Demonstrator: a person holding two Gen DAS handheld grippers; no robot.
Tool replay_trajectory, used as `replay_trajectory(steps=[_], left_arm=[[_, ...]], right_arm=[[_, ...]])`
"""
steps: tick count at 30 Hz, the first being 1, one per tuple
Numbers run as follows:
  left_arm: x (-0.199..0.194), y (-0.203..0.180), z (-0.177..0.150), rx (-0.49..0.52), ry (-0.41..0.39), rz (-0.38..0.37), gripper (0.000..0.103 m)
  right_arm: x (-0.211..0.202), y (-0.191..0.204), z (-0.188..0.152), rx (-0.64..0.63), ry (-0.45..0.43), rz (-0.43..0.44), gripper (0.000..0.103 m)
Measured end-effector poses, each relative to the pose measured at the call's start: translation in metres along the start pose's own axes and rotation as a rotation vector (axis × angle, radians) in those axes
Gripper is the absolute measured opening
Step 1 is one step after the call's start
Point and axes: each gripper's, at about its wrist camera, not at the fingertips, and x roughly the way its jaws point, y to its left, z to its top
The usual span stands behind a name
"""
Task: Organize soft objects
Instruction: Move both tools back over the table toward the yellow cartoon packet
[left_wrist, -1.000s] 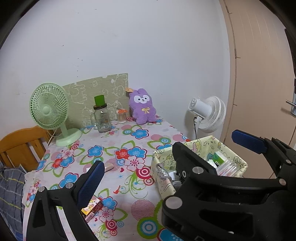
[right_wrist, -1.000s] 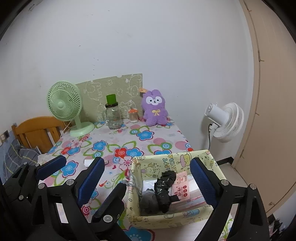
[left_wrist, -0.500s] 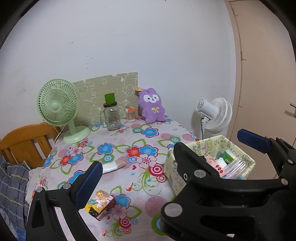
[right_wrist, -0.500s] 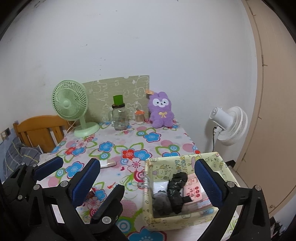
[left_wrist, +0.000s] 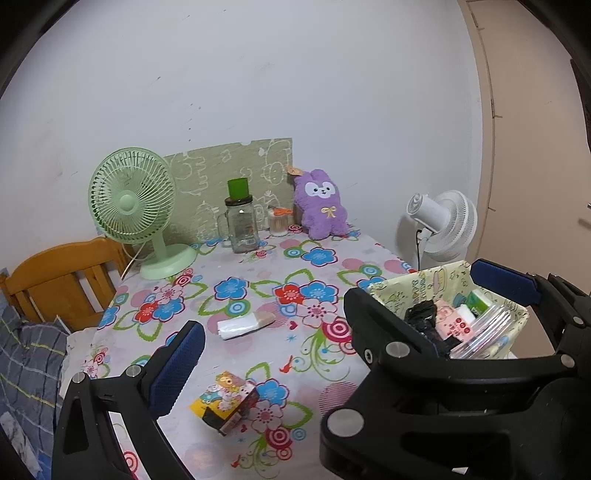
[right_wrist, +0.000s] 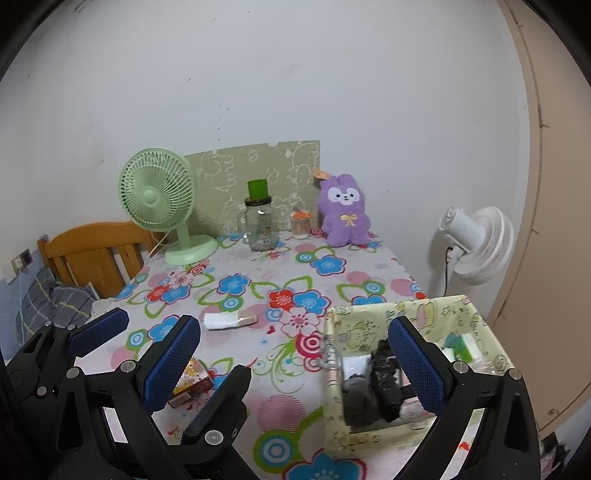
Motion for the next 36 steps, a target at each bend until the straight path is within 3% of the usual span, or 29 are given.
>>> replay_trajectory(steps=[36], left_arm=[[0.050, 0.057, -0.037, -0.018, 0.159, 0.049, 0.103]], right_arm=[[0.073, 0.056, -0.026, -0.070, 0.122, 0.091, 0.097]])
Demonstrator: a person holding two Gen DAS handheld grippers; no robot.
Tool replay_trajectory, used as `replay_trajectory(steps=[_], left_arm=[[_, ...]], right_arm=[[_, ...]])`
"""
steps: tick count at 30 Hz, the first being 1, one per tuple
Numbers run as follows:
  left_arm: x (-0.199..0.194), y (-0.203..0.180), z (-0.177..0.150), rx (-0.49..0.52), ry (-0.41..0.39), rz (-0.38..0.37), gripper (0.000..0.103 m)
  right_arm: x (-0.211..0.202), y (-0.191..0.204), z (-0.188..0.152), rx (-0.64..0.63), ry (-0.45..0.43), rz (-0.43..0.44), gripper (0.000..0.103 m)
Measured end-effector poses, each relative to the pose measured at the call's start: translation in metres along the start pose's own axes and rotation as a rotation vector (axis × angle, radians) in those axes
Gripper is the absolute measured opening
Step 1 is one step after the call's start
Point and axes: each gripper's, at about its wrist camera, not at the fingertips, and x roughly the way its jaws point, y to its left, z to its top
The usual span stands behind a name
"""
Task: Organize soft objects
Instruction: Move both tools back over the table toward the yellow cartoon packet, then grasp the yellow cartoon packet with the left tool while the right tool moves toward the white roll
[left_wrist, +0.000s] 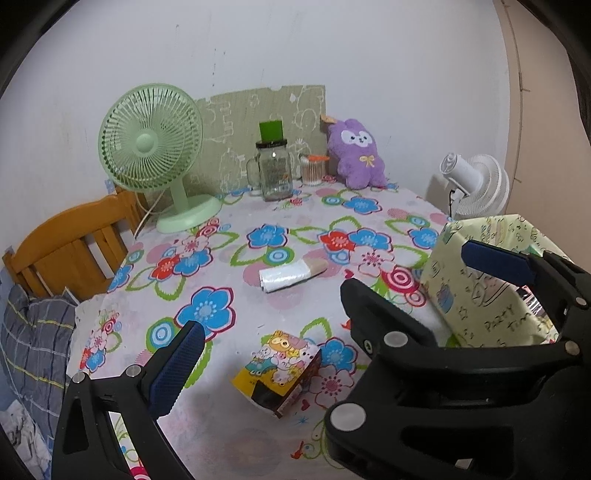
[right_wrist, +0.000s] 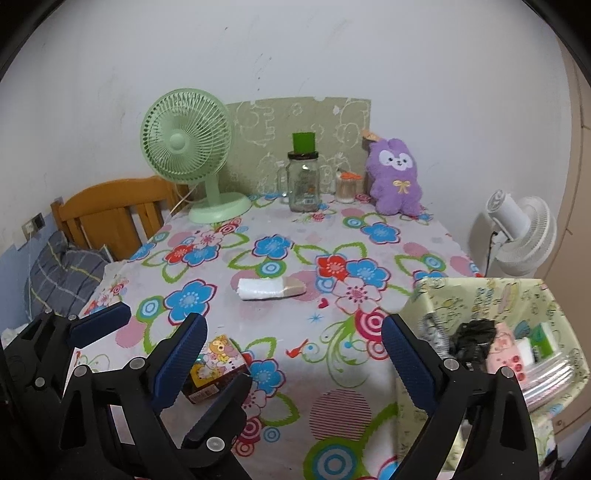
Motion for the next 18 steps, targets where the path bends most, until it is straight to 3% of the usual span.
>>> replay_trajectory(steps=[18], left_arm=[[0.042, 0.015, -0.020, -0.007, 0.102, 0.009, 0.103]], right_arm=[[0.050, 0.008, -0.018, -0.003, 0.118, 0.001, 0.097]])
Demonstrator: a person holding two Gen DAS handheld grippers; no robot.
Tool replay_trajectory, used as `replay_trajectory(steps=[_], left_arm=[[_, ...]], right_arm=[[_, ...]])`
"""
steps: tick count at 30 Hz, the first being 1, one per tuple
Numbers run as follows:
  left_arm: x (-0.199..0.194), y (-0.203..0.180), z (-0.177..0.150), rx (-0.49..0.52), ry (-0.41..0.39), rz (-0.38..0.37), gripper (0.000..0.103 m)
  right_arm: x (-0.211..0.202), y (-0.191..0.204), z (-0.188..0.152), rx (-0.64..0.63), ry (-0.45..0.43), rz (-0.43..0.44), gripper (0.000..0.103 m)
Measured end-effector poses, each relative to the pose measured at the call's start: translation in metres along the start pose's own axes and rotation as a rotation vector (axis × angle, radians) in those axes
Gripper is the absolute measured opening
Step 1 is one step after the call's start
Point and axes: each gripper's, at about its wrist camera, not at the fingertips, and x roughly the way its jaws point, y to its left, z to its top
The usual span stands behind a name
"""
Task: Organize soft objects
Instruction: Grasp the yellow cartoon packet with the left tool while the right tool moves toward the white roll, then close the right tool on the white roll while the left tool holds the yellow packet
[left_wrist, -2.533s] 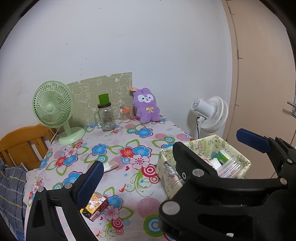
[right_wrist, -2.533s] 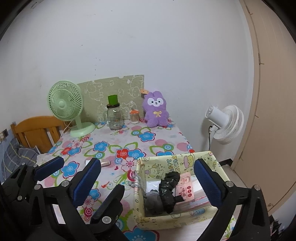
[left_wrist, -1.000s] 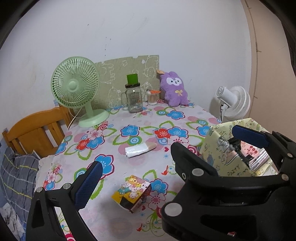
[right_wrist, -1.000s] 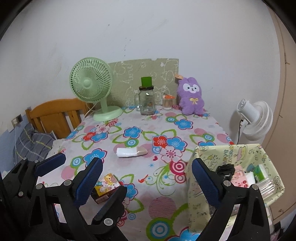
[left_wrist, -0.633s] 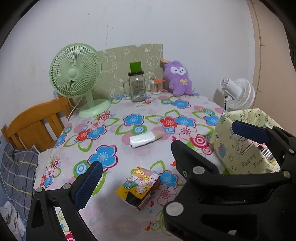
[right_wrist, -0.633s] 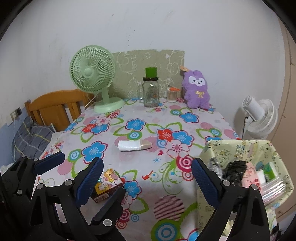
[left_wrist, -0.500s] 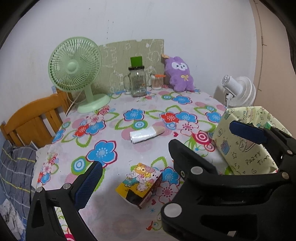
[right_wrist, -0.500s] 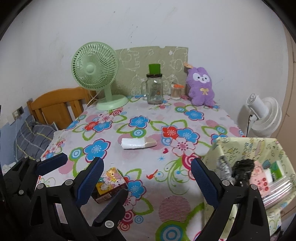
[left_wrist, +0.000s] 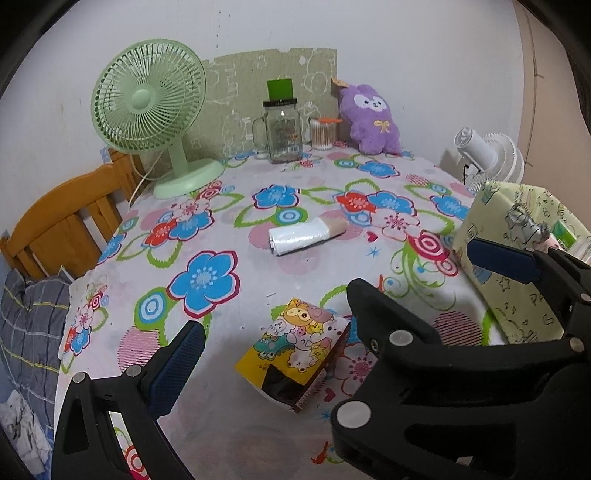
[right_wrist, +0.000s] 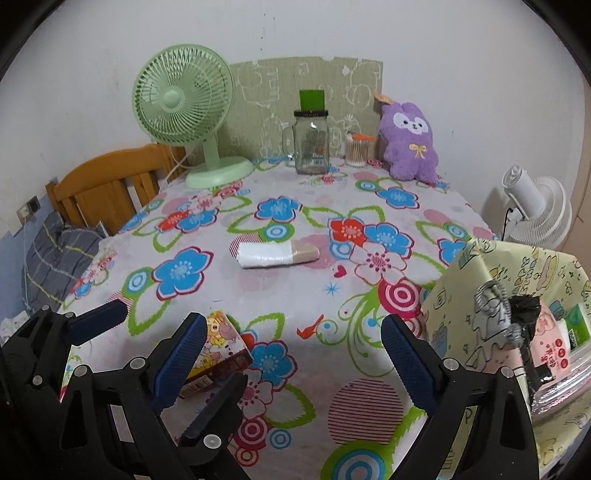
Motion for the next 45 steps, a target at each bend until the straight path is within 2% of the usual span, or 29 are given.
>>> replay_trajectory(steps=[15, 20, 22, 26, 34, 38, 45], left_arm=[[0.027, -0.001, -0.008, 0.025, 0.053, -0.015, 0.102], [0.036, 0.002, -0.009, 0.012, 0.070, 0.007, 0.095], [0.041, 0.005, -0.009, 0.000, 0.081, 0.042, 0.087], [0.050, 0.013, -0.009, -0.047, 0.126, -0.007, 0.077], [0.048, 0.020, -0.009, -0.100, 0.136, -0.040, 0.061], [0.045, 0.025, -0.006, -0.128, 0.127, -0.045, 0.059], [0.037, 0.033, 0.005, -0.138, 0.104, -0.005, 0.058]], right_arm=[[0.028, -0.003, -0.008, -0.005, 0.090, -0.078, 0.097], [0.037, -0.005, -0.009, -0.002, 0.121, -0.088, 0.097], [0.040, -0.005, -0.009, 0.003, 0.133, -0.087, 0.097], [0.043, -0.003, -0.008, -0.007, 0.136, -0.091, 0.097], [0.046, 0.002, -0.004, -0.025, 0.132, -0.072, 0.097], [0.046, 0.007, 0.001, -0.031, 0.125, -0.049, 0.097], [0.045, 0.013, 0.013, -0.024, 0.108, -0.004, 0.097]])
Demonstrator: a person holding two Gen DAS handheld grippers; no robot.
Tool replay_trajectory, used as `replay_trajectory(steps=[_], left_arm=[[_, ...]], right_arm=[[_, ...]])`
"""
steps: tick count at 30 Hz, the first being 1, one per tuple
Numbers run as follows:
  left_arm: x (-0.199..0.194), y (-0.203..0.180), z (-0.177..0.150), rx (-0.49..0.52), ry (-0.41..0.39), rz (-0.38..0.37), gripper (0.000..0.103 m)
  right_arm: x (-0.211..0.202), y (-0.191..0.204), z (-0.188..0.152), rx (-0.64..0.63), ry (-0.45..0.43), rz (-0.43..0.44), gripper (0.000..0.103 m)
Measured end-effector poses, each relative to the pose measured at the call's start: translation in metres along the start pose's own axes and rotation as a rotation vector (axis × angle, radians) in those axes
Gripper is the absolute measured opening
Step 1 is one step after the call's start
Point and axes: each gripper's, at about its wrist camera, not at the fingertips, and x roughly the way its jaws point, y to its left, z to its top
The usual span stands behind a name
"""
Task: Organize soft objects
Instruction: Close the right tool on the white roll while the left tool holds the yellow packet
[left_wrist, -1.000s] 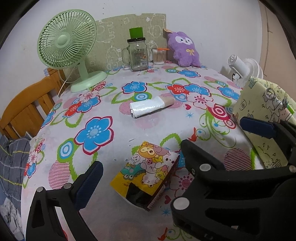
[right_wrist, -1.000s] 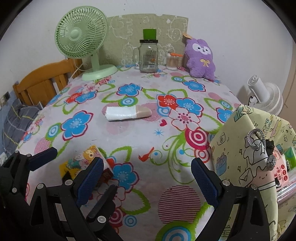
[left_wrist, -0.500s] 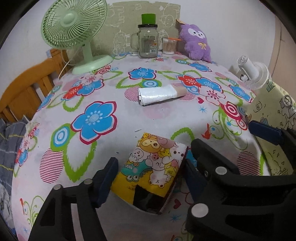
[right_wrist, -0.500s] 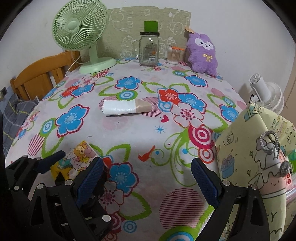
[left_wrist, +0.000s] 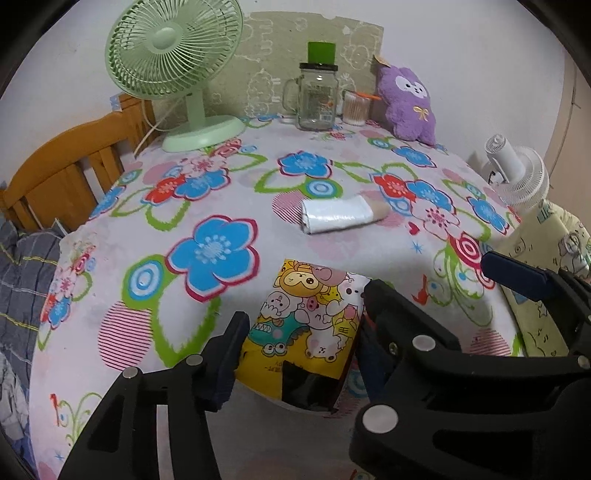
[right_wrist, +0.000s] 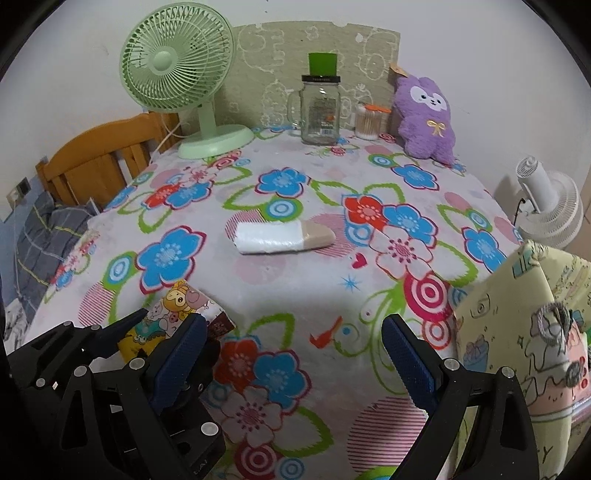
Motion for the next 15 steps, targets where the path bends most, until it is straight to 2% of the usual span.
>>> replay_trajectory(steps=[5, 8, 15], left_arm=[[-0.003, 0.003, 0.008, 0.007, -0.007, 0.026, 0.058], [-0.004, 0.005, 0.013, 0.003, -0.021, 0.043, 0.058], [0.002, 0.010, 0.030, -0.032, -0.035, 0.063, 0.058]], right_arm=[[0.000, 0.004, 0.009, -0.007, -0.021, 0.033, 0.099], [0.002, 0.006, 0.015, 0.004, -0.028, 0.024, 0.103], [0.010, 0.004, 0.033, 0.011, -0.026, 0.010, 0.103]])
